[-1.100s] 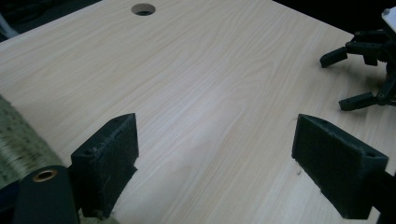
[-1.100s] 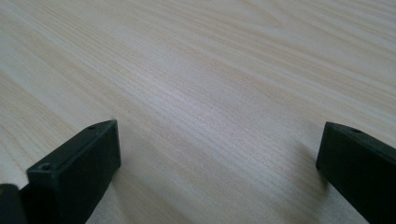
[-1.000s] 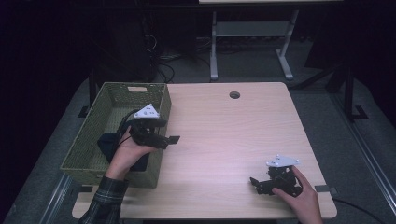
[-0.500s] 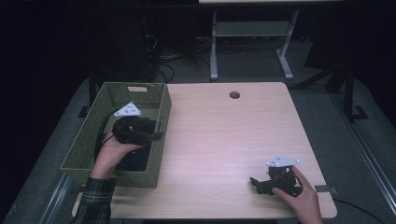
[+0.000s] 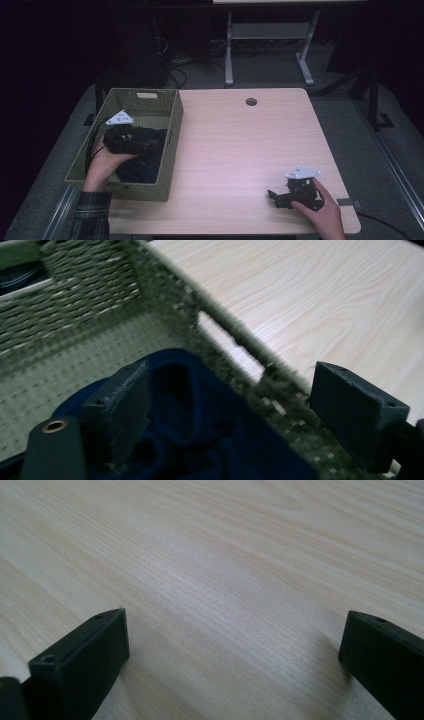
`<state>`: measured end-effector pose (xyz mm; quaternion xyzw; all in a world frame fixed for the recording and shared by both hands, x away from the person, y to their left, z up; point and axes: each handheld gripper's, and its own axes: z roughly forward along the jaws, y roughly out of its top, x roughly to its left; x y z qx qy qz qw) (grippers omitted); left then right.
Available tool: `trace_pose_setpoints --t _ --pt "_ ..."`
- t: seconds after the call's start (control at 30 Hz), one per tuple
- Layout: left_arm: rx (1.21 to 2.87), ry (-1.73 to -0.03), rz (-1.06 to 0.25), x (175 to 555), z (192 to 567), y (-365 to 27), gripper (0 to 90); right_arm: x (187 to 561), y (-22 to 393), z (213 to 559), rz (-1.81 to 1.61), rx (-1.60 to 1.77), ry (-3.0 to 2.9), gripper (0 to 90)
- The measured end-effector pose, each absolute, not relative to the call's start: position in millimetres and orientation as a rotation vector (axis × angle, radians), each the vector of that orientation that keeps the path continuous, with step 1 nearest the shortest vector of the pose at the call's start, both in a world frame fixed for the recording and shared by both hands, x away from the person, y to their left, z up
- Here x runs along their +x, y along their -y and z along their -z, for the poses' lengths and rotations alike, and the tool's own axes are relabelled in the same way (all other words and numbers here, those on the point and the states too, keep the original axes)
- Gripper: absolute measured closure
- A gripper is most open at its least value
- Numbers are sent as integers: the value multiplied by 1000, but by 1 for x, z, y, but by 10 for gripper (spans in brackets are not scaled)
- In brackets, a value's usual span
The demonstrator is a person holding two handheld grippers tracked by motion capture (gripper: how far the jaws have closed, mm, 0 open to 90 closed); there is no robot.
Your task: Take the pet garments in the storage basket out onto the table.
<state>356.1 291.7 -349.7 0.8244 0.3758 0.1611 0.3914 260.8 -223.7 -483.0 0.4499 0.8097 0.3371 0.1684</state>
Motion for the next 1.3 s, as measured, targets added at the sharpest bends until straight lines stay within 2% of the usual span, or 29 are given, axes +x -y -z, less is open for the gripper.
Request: trace_pose_setpoints --t 0.5,0.8,1.1,1.3 --pt "2178 -1051 -393 367 376 -307 144 261 224 483 -958 1280 -2303 0" --pt "2271 -1045 -348 373 393 -302 135 261 224 483 -958 1279 -2303 0" --pt "2351 -1021 -229 377 409 -295 127 261 224 483 -958 1280 -2303 0" --pt "2429 -1031 -212 380 418 -290 127 261 224 483 -958 1279 -2303 0"
